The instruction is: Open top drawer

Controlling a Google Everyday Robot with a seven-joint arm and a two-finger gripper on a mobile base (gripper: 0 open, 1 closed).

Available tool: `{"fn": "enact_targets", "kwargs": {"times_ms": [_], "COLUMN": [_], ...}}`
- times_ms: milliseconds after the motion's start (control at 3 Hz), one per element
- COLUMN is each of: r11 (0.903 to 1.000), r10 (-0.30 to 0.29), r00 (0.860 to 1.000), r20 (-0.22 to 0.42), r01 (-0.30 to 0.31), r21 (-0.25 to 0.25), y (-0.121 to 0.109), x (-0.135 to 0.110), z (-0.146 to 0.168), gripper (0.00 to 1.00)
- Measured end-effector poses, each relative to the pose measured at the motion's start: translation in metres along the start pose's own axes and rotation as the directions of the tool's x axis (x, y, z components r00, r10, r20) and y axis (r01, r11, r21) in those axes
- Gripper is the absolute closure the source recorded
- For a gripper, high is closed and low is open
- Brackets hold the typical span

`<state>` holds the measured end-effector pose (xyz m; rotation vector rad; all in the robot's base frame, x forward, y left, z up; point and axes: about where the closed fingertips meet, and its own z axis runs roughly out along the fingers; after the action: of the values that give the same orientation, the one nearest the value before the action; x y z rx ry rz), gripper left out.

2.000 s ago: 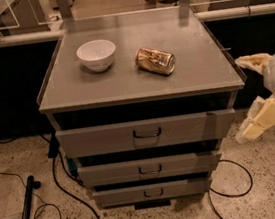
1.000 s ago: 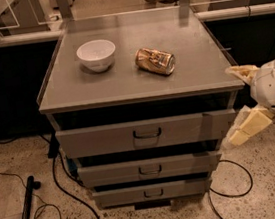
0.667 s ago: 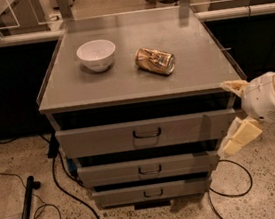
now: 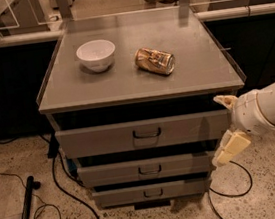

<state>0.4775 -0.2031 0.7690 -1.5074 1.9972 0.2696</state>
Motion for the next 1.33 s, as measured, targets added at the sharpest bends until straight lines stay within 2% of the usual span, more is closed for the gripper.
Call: {"fn": "enact_targets", "kwargs": {"times_ms": [333,667,1000,1333], "r11": [0.9967,0.996,0.996,0.9984], "r10": [-0.05,-0.062,-0.062,-0.057], "r00": [0.999,0.998,0.998,0.998], "r20": [0.001,0.01,0.01,0.026], "r01": [0.049,0.061,0.061,0.057], "r21": [0.064,0.065,0.065,0.009], "y": [-0.023,-0.025,-0.025,-0.018], "x": [0.001,0.015,0.015,0.014], "z": [0.02,0.04,0.04,0.069], "gripper": [0.0,0.0,0.0,0.0]}}
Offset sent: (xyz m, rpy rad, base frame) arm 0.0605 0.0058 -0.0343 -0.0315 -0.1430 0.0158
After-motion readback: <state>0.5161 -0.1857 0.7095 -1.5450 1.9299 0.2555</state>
